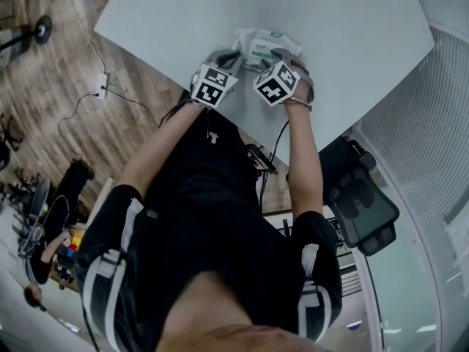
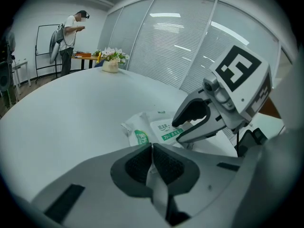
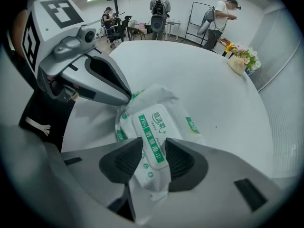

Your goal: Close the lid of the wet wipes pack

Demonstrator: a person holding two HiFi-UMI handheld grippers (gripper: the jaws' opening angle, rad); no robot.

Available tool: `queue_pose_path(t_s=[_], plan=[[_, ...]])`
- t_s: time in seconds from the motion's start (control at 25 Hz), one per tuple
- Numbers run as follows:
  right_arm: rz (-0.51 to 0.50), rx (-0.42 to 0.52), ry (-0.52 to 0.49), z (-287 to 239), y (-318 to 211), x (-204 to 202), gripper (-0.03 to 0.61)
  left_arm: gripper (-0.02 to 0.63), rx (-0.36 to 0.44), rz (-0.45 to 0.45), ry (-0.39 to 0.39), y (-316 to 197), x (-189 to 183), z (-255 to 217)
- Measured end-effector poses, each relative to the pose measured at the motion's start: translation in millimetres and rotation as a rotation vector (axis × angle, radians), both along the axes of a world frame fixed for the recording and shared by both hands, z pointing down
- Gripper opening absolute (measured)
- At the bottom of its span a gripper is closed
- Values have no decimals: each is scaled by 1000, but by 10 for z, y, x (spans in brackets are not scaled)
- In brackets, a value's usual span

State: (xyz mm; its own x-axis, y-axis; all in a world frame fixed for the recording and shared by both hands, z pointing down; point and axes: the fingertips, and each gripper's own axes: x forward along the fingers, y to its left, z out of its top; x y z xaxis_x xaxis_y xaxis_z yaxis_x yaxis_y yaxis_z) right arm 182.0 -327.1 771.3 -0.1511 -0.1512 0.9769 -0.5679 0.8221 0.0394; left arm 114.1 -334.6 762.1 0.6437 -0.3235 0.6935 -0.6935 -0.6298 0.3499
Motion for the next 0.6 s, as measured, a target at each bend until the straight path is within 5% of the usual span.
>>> queue_pose_path(t_s=[0.16,0.28,0.48,0.6], plan=[[40,8,-47,-22,-16,2,167,29,5,-6,-7,17,-19,-37],[167,80,-168,-330,-43,57,168,29,36,-23,5,95,-24,-242],[527,489,-486,-1876,149,255,139,29,188,-89,98,404,-165,-1151],[661,720,-599,-2767,582,482,113,29,306,-138,189,710,-288,-1833]])
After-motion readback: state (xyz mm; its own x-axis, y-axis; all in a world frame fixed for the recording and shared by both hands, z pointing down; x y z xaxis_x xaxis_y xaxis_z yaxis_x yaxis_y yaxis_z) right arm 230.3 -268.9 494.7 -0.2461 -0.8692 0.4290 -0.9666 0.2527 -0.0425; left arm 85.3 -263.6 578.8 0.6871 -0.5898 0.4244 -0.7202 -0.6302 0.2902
